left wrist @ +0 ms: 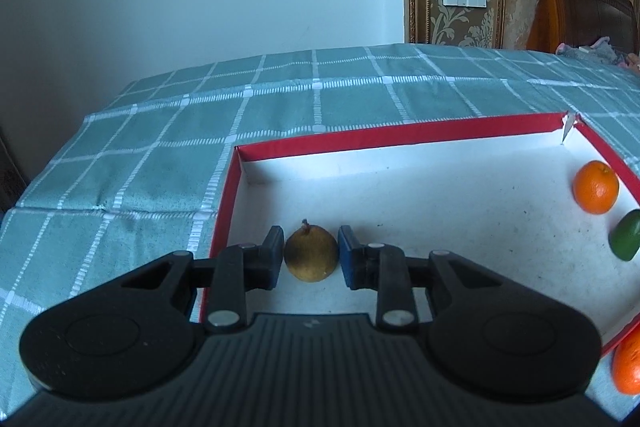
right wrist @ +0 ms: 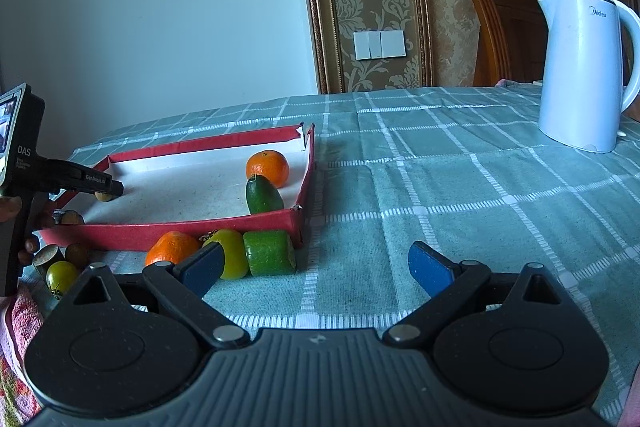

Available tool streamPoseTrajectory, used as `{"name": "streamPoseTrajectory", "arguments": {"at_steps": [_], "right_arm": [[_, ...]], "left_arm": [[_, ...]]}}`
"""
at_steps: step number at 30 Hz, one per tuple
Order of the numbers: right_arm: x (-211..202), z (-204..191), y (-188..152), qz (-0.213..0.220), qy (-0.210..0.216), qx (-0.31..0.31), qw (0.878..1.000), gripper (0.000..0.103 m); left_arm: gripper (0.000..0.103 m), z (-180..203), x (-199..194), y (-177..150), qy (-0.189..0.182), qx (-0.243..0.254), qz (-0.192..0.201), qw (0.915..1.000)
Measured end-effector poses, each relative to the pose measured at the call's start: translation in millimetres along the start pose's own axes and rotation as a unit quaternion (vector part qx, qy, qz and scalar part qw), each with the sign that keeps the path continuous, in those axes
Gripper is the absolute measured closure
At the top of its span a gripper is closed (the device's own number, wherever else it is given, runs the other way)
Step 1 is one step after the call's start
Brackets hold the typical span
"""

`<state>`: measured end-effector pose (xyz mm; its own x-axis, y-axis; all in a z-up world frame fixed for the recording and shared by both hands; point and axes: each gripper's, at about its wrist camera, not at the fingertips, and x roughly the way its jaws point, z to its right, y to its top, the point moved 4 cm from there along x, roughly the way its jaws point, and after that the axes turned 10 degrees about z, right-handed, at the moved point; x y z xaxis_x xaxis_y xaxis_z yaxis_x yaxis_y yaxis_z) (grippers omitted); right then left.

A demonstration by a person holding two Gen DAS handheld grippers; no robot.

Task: Organize fruits
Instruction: 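Carry the brown fruit into the red tray and open the left gripper, then withdraw the left tool from the tray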

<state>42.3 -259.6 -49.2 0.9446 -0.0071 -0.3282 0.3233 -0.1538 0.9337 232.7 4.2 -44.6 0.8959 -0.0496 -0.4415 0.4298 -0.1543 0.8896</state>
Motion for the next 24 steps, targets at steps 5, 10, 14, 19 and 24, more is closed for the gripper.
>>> {"name": "streamPoseTrajectory", "arguments": {"at_steps": [5, 10, 14, 19, 24], "right_arm": [[0, 0, 0, 0.0, 0.0, 0.001, 1.0, 0.004], [1, 0, 0, -0.001, 0.001, 0.001, 1.0, 0.004], [1, 0, 0, -0.001, 0.0, 0.003, 1.0, 0.004], [1, 0, 0, 0.0, -0.001, 0.003, 1.0, 0.004], [2, 1, -1, -0.001, -0.003, 0.002, 1.0, 0.004]], "left_arm": [[0.059, 0, -6, 1, 0.011, 0.011, -0.003, 0.9999], [0.051, -9, -26, 4, 0.009, 0.004, 0.008, 0.9999], [0.04, -11, -48, 3, 0.007, 0.013, 0.022, 0.9997], [0.03, -19, -76, -6, 0.021, 0.014, 0.045, 0.9987], [0.026, -32, -110, -19, 0.011, -0.019, 0.057, 0.9981]]}}
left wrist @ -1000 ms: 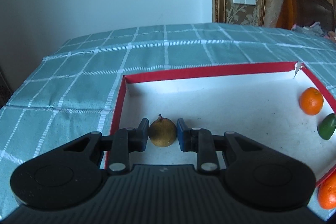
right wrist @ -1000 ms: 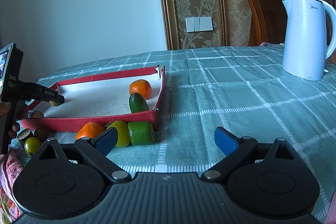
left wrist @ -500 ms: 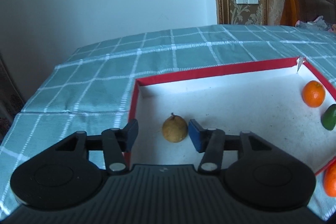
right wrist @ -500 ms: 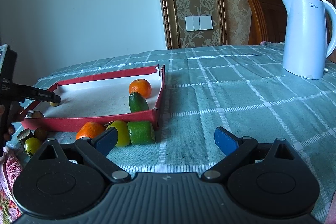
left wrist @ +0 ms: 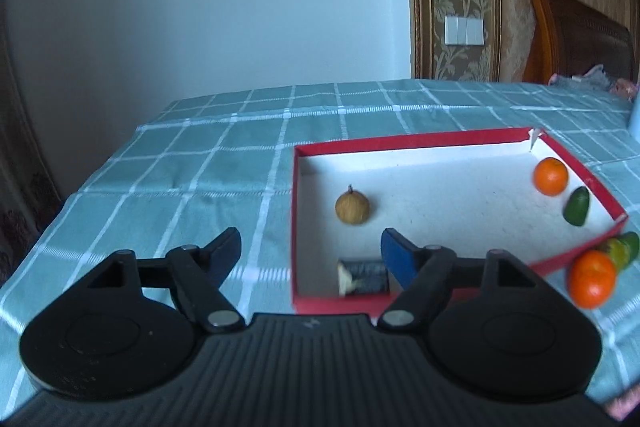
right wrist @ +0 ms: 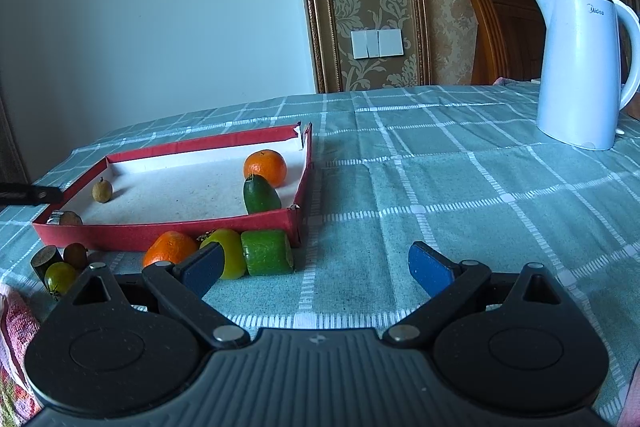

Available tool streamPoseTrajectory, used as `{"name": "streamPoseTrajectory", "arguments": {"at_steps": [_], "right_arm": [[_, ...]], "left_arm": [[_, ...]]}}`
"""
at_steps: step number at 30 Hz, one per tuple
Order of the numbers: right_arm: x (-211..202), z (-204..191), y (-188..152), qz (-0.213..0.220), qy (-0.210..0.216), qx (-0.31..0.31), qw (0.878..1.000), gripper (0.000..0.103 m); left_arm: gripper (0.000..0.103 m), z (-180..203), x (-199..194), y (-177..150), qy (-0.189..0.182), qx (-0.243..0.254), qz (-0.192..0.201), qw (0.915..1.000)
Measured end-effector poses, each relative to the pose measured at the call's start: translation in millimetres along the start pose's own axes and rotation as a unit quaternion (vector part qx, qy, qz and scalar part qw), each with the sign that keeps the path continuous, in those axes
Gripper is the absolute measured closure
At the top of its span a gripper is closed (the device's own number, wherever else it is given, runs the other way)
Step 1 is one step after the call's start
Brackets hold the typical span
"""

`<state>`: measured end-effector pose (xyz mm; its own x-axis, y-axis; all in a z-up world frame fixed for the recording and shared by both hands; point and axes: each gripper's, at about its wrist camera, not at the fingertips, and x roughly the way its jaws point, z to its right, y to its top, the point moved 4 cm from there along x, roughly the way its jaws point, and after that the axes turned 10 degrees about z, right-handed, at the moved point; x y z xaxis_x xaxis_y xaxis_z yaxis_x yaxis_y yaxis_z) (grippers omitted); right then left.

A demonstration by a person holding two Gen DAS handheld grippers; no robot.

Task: Organize fruits
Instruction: 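Withdraw the left tool from the tray, then move the right tool toward the green cylinder block beside the tray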

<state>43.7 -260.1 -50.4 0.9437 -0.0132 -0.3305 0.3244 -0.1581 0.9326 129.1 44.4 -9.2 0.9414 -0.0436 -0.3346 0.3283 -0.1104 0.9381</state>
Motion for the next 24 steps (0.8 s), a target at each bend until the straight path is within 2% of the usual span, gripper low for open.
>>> {"name": "streamPoseTrajectory", "arguments": {"at_steps": [3, 10, 14, 21, 24], "right_arm": [[0, 0, 0, -0.001, -0.002, -0.001, 1.0, 0.004], [0, -2, -1, -0.003, -0.005, -0.011, 1.0, 0.004], [-1, -6, 0, -0.001, -0.002, -0.024, 1.0, 0.004], [1, -18, -2, -0.014, 0.012, -0.068, 0.998, 0.004], [5, -23, -3, -0.024, -0.001, -0.085, 0.996, 0.004]], "left_arm": [[0.019, -4, -19, -9, -0.002, -0.01, 0.009, 0.9999], [0.016, 1, -41, -36, -0.031, -0.017, 0.001, 0.9994], [0.012, -2, -47, -44, -0.023, -0.023, 0.01, 0.9994], [0.008, -14, -55, -52, -0.031, -0.036, 0.011, 0.9988], [0.003, -17, -55, -55, -0.028, -0.04, 0.016, 0.9987]]}}
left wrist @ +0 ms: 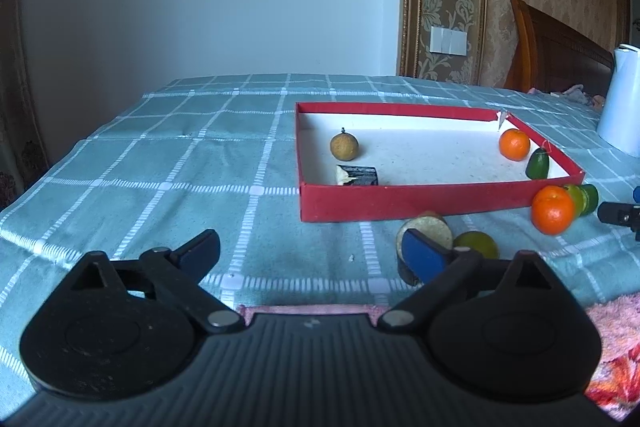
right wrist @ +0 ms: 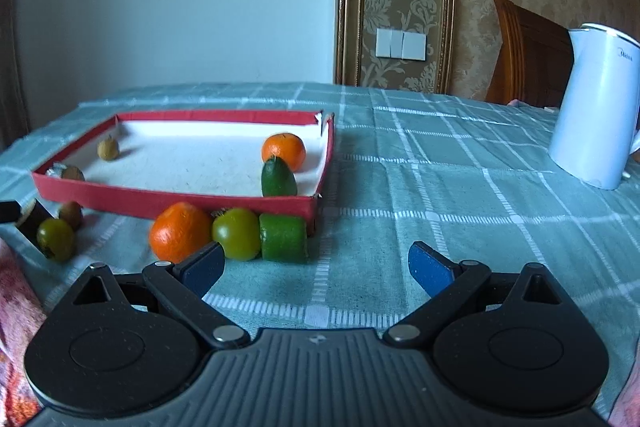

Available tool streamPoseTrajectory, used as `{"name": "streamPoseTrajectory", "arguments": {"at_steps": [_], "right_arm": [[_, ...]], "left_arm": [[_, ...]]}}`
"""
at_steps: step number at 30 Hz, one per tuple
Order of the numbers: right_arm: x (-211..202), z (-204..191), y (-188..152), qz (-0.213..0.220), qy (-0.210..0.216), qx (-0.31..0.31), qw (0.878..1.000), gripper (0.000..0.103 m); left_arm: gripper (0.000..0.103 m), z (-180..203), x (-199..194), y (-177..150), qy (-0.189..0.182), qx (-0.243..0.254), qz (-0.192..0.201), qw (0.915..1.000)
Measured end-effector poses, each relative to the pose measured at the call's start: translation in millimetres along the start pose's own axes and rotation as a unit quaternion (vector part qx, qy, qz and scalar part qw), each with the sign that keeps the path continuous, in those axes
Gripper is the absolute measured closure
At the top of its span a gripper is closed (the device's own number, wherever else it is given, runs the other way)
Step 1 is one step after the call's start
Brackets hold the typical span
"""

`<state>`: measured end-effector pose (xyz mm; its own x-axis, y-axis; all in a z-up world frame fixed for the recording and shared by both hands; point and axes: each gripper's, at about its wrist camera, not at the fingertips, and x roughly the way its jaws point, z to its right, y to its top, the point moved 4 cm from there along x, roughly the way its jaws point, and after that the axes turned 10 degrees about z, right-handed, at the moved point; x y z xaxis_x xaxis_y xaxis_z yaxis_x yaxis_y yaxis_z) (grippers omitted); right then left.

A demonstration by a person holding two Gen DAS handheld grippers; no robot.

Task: Organize fruits
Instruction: 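Move the right tool toward the green cylinder block beside the tray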

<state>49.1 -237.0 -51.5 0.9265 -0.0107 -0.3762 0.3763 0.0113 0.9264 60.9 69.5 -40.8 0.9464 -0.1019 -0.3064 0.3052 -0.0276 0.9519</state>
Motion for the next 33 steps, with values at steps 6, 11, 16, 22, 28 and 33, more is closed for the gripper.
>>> {"name": "streamPoseTrajectory", "arguments": {"at_steps": [6, 11, 16, 22, 28, 33], "right_arm": [[7, -2, -1, -0.019, -0.02, -0.019, 0.999, 0.005], [14, -3, 1, -0.023, -0.029, -0.029, 0.999, 0.009], [26, 0, -1, -0.057, -0.027, -0.019, 0.998, 0.02], [31, -4, 1, -0.064, -0.01, -0.019, 0.998, 0.031], [31, -9, 2, -0.067, 0.005, -0.028, 0.997, 0.044], [31, -3, 3, -0.063, -0.005, -0.011, 0.998, 0.044]], "left_arm": [[0.003, -4, 0, -1, -0.009, -0.007, 0.004, 0.9999], [0.003, -4, 1, -1, -0.009, -0.005, 0.007, 0.9999], [0.003, -7, 3, -2, -0.01, -0.014, 0.004, 0.9998], [0.003, -5, 2, -2, -0.009, -0.008, 0.007, 0.9999], [0.003, -5, 3, -3, -0.009, -0.009, 0.004, 0.9999], [0.003, -6, 3, -3, -0.008, -0.013, 0.003, 0.9999]]}}
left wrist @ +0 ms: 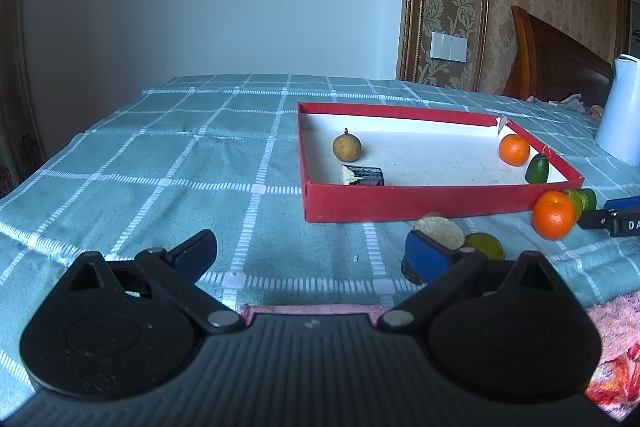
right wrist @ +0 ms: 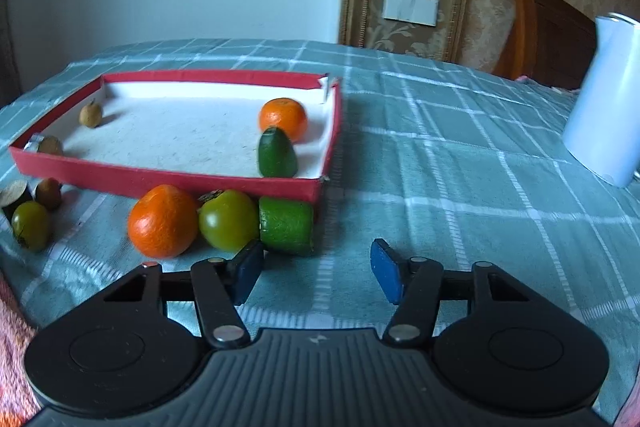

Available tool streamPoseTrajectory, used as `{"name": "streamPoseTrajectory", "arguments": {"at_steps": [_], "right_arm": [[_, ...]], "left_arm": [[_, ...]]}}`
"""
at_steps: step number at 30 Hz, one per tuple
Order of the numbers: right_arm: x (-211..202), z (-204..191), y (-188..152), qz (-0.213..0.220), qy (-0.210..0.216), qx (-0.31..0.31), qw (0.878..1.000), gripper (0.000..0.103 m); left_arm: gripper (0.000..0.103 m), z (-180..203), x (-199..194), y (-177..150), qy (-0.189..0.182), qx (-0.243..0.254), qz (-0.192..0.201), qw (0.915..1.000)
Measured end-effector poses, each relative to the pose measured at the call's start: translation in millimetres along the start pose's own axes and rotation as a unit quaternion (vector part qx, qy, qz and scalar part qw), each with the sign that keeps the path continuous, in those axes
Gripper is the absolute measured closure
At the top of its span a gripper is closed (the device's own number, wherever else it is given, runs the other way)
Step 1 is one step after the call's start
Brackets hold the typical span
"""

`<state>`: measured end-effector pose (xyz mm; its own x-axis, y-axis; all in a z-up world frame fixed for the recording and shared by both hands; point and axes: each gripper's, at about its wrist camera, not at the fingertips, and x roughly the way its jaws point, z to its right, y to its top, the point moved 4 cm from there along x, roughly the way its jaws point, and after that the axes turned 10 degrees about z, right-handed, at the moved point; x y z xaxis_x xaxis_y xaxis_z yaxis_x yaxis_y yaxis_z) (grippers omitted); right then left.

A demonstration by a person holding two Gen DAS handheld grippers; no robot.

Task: Organize fruits
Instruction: 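Move the right tool toward the green cylinder block beside the tray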

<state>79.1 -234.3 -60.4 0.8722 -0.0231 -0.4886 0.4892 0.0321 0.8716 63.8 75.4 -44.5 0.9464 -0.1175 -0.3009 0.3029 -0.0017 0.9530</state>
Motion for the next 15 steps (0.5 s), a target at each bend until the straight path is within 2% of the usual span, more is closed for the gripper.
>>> {"name": "streamPoseTrajectory", "arguments": {"at_steps": [5, 8, 11, 15], "right_arm": [[0, 4, -2, -0.002, -0.007, 0.018, 1.0, 0.044], [-2, -2, 0, 0.002, 0.018, 0.007, 1.0, 0.044], [1, -6, 2, 0.007, 0.003, -0.018, 1.0, 0.044], [10, 1, 2, 0.002, 0.004, -0.001, 1.0, 0.044]], "left_arm": [[0.003, -1, 1, 0, -0.002, 0.001, -0.001, 1.0], [0.003, 0, 1, 0, -0.003, 0.005, -0.002, 1.0], [0.003, 0, 0, 0, -0.001, 0.005, 0.0, 1.0], [0.003, -1, 0, 0, 0.0, 0.003, 0.001, 1.0]]}}
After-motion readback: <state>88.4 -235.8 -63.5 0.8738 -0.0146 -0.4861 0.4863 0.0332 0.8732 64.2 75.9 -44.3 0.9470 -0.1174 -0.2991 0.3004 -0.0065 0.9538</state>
